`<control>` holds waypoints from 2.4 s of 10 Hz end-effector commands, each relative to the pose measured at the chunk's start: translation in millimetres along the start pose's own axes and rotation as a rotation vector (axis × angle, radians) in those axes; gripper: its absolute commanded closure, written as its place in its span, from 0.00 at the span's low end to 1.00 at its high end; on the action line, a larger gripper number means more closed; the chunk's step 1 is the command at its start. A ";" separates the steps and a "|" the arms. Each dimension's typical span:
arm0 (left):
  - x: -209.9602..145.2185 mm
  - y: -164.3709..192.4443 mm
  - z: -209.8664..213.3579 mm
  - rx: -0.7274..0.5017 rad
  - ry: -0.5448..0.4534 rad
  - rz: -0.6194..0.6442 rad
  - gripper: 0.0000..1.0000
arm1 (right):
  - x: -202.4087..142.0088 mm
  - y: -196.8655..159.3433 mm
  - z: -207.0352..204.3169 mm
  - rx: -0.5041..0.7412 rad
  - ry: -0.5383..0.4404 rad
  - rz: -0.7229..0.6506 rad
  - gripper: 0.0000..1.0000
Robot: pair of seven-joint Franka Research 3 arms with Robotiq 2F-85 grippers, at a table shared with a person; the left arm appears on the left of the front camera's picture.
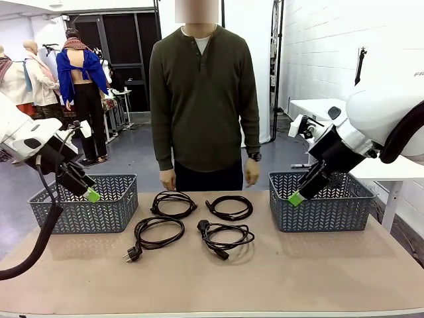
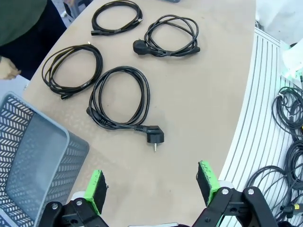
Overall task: Organize the cables according to human instructions.
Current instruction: Pick up a bundle of cables and place it in the basket indicated by the human.
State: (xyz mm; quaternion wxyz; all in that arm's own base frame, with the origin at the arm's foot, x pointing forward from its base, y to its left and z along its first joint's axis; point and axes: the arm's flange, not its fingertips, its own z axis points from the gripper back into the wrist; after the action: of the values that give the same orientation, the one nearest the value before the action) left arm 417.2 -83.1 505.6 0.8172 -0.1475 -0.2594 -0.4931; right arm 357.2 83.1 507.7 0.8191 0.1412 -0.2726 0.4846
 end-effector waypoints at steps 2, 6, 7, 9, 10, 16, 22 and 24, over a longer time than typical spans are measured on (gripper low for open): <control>-1.5 2.3 0.4 -0.011 -0.021 -0.006 0.00 | -1.9 -0.5 -3.1 0.018 -0.014 0.008 0.00; -1.5 2.3 0.4 -0.011 -0.021 -0.006 0.00 | -1.9 -0.5 -3.1 0.018 -0.014 0.008 0.00; -1.5 2.3 0.4 -0.011 -0.021 -0.006 0.00 | -1.9 -0.5 -3.1 0.018 -0.014 0.008 0.00; -1.5 2.3 0.4 -0.011 -0.021 -0.006 0.00 | -1.9 -0.5 -3.1 0.018 -0.014 0.008 0.00; -1.5 2.3 0.4 -0.011 -0.021 -0.006 0.00 | -1.9 -0.5 -3.1 0.018 -0.014 0.008 0.00; -1.5 2.3 0.4 -0.011 -0.021 -0.006 0.00 | -1.9 -0.5 -3.1 0.018 -0.014 0.008 0.00; -1.5 2.3 0.4 -0.011 -0.021 -0.006 0.00 | 56.1 11.7 -9.3 -0.090 0.110 -0.070 0.00; -1.5 2.3 0.4 -0.011 -0.021 -0.006 0.00 | 93.0 12.1 -29.8 -0.125 0.148 -0.120 0.00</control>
State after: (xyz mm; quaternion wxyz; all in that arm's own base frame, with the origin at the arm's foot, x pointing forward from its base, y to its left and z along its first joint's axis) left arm 417.0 -83.7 505.9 0.8178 -0.1471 -0.2598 -0.4920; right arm 374.6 155.3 533.9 0.8555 0.0901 -0.2452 0.4471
